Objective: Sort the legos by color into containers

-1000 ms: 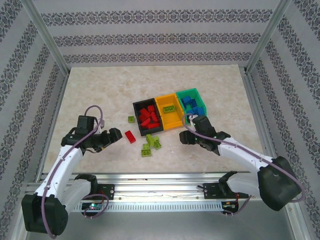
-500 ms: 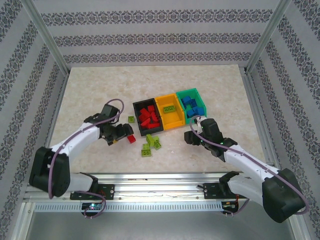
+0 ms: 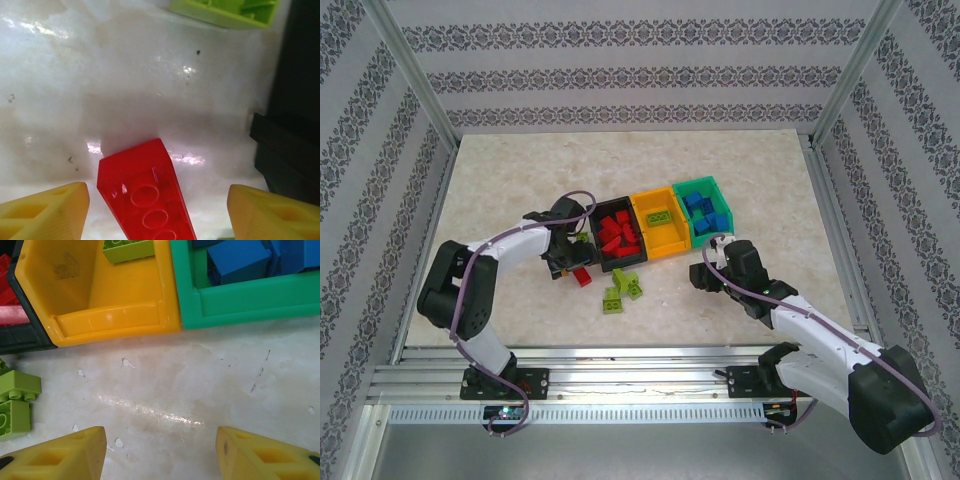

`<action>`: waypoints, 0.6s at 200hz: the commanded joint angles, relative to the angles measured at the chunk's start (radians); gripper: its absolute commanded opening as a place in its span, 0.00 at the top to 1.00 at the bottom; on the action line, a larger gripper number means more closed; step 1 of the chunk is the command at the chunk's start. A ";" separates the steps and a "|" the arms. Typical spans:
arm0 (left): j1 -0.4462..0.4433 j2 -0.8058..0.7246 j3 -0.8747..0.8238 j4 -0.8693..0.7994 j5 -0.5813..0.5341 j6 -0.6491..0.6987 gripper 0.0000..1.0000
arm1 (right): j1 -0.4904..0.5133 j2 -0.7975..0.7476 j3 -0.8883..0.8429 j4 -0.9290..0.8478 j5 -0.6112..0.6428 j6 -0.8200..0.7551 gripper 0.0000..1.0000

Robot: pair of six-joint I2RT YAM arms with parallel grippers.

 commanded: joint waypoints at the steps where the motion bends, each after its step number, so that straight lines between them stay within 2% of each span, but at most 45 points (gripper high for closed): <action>1: -0.011 0.015 0.024 -0.013 -0.031 0.001 0.32 | 0.001 -0.019 -0.014 0.027 -0.007 0.006 0.40; 29: -0.011 0.020 0.016 -0.002 -0.036 0.009 0.37 | 0.001 -0.025 -0.017 0.027 -0.003 0.007 0.40; 53: -0.011 0.010 -0.012 0.025 -0.028 0.010 0.53 | 0.003 -0.036 -0.022 0.031 0.002 0.008 0.40; 78: -0.012 -0.013 -0.021 0.036 -0.009 0.011 0.64 | 0.003 -0.031 -0.021 0.031 0.004 0.008 0.40; 105: -0.012 -0.090 -0.017 0.023 -0.012 0.012 0.73 | 0.005 -0.030 -0.020 0.031 0.007 0.009 0.40; 120: -0.012 -0.147 0.002 -0.002 -0.023 0.012 0.74 | 0.006 -0.030 -0.020 0.031 0.012 0.009 0.40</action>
